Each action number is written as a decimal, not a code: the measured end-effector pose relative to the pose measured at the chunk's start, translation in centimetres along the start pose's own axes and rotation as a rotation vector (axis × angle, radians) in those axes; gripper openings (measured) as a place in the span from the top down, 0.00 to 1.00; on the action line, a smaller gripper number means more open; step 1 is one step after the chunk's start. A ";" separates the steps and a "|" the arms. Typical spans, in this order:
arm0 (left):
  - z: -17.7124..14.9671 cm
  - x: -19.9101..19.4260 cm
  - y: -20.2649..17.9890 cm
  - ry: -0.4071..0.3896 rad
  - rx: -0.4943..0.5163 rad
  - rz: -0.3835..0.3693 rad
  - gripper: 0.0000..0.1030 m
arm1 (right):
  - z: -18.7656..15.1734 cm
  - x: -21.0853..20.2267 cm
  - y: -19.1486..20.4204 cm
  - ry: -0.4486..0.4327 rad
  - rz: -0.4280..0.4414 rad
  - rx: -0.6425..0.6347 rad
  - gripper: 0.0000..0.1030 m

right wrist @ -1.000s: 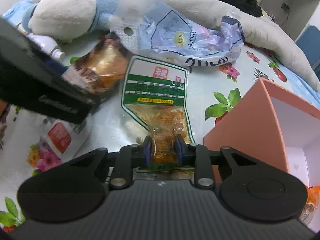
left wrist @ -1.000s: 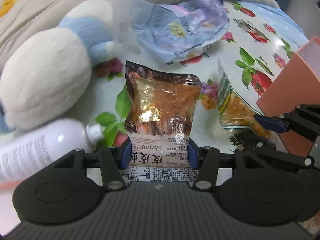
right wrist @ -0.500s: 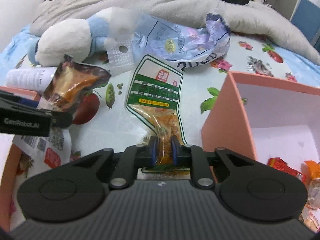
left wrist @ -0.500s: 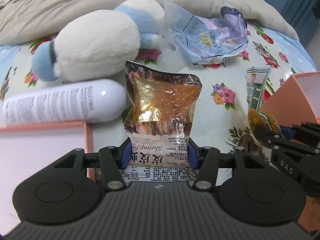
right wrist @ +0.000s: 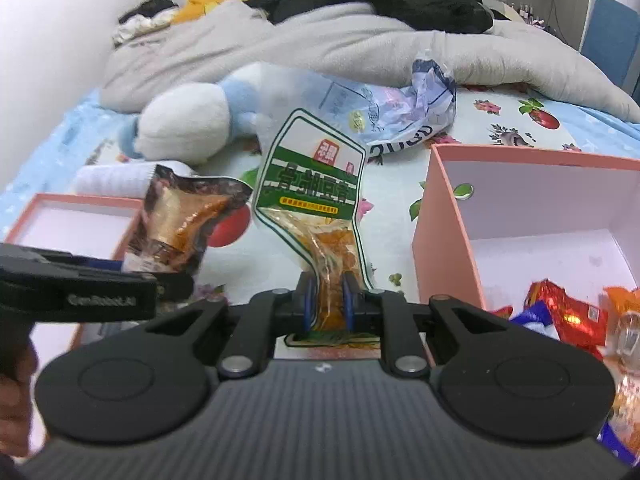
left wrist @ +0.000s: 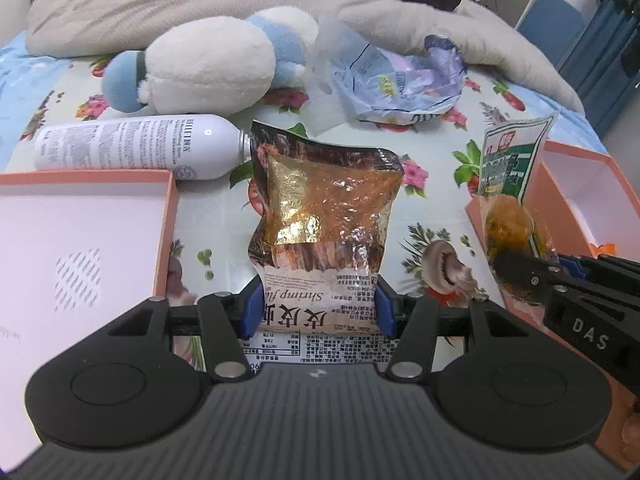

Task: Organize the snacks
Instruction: 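Lift both packets and carry them over the deeper pink box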

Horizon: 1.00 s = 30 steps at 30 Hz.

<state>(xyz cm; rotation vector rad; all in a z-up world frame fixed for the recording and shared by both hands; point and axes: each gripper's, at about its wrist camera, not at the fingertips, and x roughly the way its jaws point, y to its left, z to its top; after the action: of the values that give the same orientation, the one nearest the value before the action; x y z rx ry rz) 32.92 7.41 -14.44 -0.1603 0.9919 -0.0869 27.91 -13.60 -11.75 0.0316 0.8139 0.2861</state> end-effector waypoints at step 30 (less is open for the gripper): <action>-11.1 -20.0 -8.5 -0.174 0.049 -0.080 0.42 | -8.3 -21.0 -1.8 -0.226 0.019 0.126 0.82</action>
<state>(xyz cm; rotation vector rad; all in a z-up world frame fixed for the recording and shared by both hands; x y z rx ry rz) 12.68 0.94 -2.44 -0.1598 0.8089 -0.1677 8.70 -21.53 -2.71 0.1870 0.6059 0.2439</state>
